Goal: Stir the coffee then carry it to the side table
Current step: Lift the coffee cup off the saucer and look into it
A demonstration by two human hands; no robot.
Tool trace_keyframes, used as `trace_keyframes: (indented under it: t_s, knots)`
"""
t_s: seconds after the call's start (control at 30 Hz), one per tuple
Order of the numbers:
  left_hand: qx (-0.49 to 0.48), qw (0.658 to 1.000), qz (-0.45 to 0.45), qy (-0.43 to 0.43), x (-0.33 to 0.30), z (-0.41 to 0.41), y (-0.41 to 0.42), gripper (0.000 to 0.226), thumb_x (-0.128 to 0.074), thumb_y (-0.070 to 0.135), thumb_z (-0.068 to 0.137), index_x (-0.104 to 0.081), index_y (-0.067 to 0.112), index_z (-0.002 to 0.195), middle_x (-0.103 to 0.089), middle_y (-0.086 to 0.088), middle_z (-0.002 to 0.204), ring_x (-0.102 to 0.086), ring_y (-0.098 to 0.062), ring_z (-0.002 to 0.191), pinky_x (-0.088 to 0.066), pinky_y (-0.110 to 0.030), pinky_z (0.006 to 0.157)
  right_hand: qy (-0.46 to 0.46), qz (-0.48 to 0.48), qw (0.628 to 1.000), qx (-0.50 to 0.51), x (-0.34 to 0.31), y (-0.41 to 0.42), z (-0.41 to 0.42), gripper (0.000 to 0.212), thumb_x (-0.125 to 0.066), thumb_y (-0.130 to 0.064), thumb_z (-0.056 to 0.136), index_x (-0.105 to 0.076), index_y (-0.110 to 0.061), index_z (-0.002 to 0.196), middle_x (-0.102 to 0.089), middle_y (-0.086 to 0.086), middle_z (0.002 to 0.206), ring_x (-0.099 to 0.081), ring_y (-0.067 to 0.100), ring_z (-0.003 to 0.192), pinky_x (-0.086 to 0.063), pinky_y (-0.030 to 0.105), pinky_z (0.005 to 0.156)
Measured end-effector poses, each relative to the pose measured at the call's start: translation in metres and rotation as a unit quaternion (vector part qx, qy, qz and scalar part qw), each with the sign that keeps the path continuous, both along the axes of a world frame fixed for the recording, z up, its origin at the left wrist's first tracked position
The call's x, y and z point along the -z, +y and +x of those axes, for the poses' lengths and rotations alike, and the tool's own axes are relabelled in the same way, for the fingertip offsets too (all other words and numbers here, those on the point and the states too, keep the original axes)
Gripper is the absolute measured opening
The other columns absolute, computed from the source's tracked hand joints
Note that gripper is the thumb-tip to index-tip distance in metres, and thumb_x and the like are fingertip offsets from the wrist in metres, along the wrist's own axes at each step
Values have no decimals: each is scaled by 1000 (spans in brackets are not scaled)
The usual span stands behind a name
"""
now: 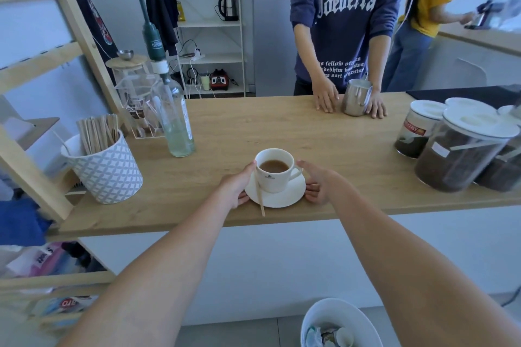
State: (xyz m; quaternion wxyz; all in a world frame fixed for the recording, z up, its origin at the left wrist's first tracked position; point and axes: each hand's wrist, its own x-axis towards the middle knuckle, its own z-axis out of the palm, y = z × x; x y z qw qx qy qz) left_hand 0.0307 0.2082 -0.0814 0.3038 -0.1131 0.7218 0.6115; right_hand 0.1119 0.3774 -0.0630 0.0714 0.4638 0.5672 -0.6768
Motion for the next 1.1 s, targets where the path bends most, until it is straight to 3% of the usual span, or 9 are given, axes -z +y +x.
trace_keyframes:
  t_s: [0.3, 0.53, 0.67, 0.8, 0.97, 1.1]
  knots:
    - [-17, 1000, 21, 7, 0, -20, -13, 53, -71, 56, 75, -61, 13, 104, -63, 1, 81, -61, -15, 81, -51, -26, 79, 14, -7, 1000, 24, 3, -8, -18, 43, -66, -45, 78, -54, -4, 77, -57, 5, 79, -55, 16, 71, -46, 28, 91]
    - [-72, 997, 23, 22, -7, -55, -26, 52, -73, 56, 72, -62, 13, 100, -64, 1, 80, -60, -12, 71, -51, -27, 73, 43, -14, 999, -20, -4, -12, -67, 44, -70, -42, 76, -55, -1, 78, -60, 8, 79, -59, 19, 71, -52, 31, 95]
    - [-113, 993, 18, 18, -11, -78, -36, 50, -72, 56, 69, -62, 13, 94, -64, 1, 78, -61, -12, 71, -52, -24, 68, 47, -50, 996, -64, -8, -12, -101, 47, -74, -38, 74, -57, 3, 89, -62, 12, 86, -62, 21, 73, -55, 32, 80]
    - [-147, 988, 27, 22, -11, -94, -46, 47, -71, 53, 70, -62, 15, 96, -63, 3, 78, -59, -10, 70, -48, -22, 60, 36, -71, 989, -121, -8, -18, -130, 49, -74, -38, 75, -57, 6, 92, -62, 13, 88, -62, 20, 75, -53, 29, 85]
    - [-176, 984, 19, 26, -6, -108, -58, 53, -69, 55, 72, -62, 15, 105, -62, 3, 79, -58, -11, 72, -50, -25, 73, 27, -76, 984, -156, -3, -30, -155, 49, -75, -37, 74, -58, 4, 95, -62, 12, 90, -63, 20, 74, -56, 30, 69]
    - [-176, 984, 8, 22, -1, -119, -67, 60, -70, 58, 71, -62, 12, 109, -66, -1, 89, -61, -14, 80, -52, -28, 81, 22, -74, 983, -166, 1, -38, -168, 46, -76, -35, 75, -57, 3, 92, -61, 11, 88, -62, 19, 73, -56, 29, 69]
